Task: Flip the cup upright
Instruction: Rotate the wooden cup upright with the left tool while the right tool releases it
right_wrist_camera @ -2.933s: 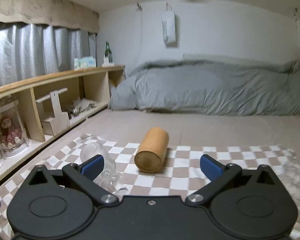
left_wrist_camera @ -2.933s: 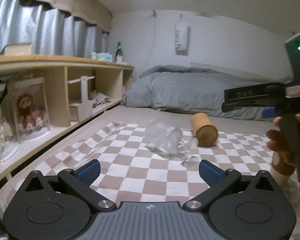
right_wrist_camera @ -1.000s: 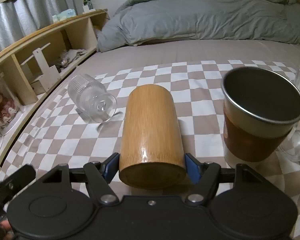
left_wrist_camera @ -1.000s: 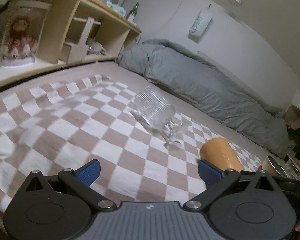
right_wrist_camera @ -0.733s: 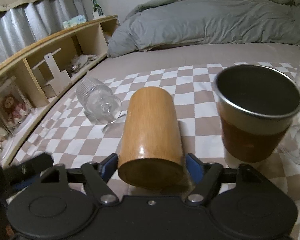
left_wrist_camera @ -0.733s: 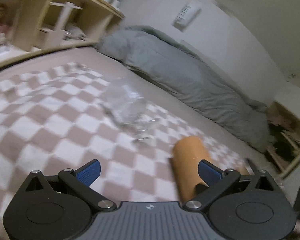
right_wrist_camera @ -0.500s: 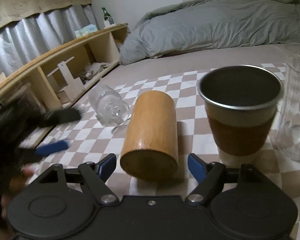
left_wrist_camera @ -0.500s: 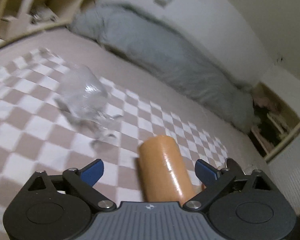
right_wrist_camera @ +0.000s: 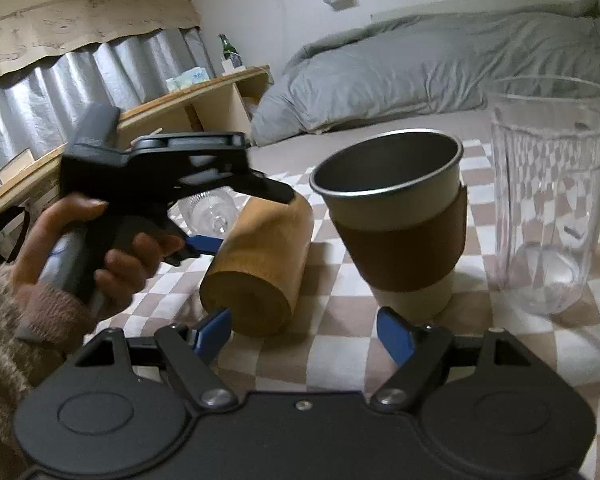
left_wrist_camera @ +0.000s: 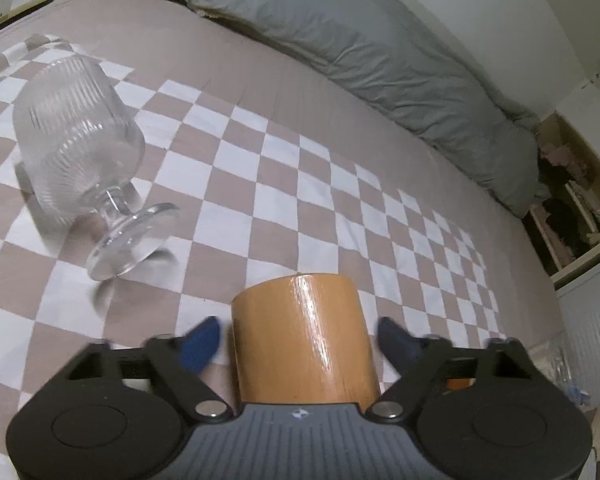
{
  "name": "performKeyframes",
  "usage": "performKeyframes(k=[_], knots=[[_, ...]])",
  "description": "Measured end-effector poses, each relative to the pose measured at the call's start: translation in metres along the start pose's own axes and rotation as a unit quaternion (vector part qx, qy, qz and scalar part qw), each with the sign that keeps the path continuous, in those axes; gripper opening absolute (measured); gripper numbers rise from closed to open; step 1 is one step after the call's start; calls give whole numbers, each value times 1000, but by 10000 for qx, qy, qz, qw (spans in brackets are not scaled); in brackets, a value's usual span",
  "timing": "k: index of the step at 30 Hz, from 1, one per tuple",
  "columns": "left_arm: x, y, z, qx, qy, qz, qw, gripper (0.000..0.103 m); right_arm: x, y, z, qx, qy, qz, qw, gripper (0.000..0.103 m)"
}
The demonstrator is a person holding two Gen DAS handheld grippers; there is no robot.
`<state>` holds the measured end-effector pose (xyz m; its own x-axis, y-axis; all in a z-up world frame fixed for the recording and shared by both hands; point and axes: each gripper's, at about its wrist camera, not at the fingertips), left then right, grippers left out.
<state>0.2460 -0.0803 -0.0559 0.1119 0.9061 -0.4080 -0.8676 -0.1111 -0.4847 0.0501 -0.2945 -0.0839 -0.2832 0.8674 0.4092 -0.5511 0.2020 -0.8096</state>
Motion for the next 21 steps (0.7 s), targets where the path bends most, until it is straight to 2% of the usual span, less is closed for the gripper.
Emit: performKeyframes(k=[5, 8, 13, 17, 21], knots=[[-8, 3, 7, -124, -82, -133, 9998, 74, -7, 1, 1, -4, -78, 44, 10000, 80], [-22, 12, 25, -610, -198, -512, 9966, 74, -8, 1, 2, -21, -93, 34, 9999, 80], [-45, 32, 57, -1412, -386, -1248, 9813, 73, -5, -1, 10, -177, -124, 133, 9997, 80], [-61, 44, 71, -1939, -679, -1770, 9625, 73, -5, -1, 14, -293, -43, 180, 9994, 80], [-69, 51, 74, -2151, -812, -2007, 9523, 72, -2, 2, 17, -383, 14, 307, 9988, 80]])
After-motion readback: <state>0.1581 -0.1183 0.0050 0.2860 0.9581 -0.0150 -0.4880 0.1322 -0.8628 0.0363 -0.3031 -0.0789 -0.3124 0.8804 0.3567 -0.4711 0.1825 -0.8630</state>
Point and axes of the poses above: each gripper's, at about its wrist camera, not at the fingertips, and z roughly against the way its jaws point, x to its left, y to its underside, and after that the axes turned 7 degrees about -y, right-handed
